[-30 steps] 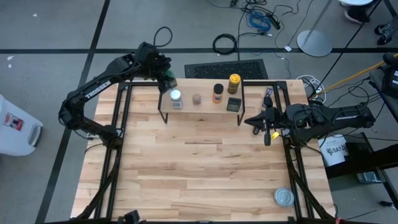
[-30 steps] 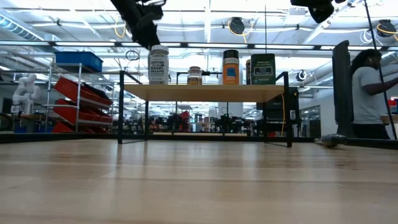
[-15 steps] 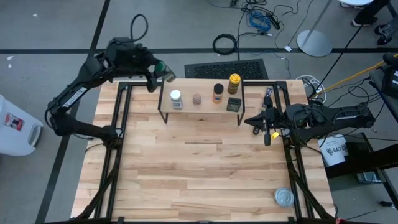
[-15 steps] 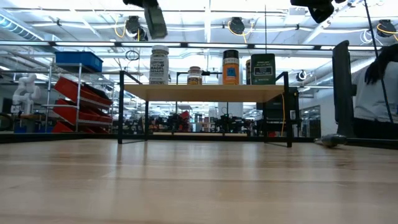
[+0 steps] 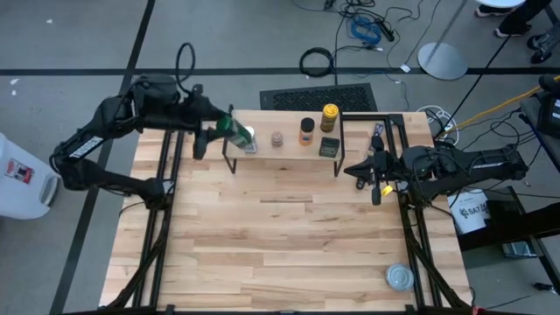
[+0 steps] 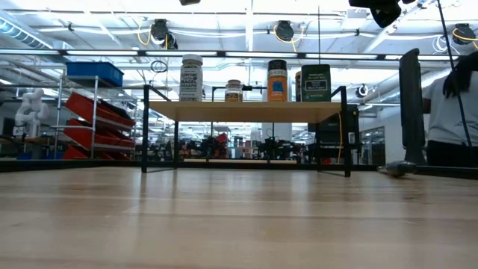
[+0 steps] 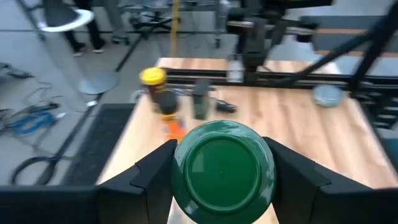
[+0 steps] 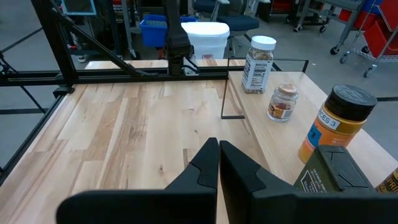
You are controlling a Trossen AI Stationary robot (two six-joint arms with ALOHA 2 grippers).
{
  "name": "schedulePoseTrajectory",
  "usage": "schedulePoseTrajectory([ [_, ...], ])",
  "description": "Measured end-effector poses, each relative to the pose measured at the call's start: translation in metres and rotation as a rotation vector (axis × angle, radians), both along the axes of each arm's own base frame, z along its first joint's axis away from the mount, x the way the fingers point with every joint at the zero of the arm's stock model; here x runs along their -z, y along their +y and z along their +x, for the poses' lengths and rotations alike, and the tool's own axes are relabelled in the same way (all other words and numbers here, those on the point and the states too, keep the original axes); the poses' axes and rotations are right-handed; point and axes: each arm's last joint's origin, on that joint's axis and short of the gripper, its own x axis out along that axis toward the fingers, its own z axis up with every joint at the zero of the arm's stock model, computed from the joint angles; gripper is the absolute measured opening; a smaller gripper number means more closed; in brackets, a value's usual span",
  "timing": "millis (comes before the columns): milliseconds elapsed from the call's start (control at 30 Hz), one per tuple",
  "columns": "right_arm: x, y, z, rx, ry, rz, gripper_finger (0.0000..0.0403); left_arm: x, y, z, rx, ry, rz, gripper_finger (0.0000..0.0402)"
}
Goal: Shelf spices
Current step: Remove the green seasoning bottle from the shelf
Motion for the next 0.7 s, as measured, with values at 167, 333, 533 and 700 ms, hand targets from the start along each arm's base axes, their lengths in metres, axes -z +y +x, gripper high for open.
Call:
schedulePoseTrajectory([
  [167, 0.000, 0.000, 0.000, 0.000, 0.000, 0.000, 0.0000, 0.016, -0.020, 0.012, 0.111, 0.054, -0.040, 0.0210],
  [333, 0.000, 0.000, 0.000, 0.000, -0.001, 0.000, 0.0000, 0.047, -0.036, 0.026, 0.198, 0.166, -0.060, 0.0210],
  [533, 0.000, 0.000, 0.000, 0.000, 0.000, 0.000, 0.0000, 0.091, -0.043, 0.041, 0.173, 0.268, -0.079, 0.0210],
  [700, 0.000, 0.000, 0.000, -0.004, 0.001, -0.018, 0.0000, 0.121, -0.049, 0.052, 0.179, 0.281, -0.109, 0.0210],
])
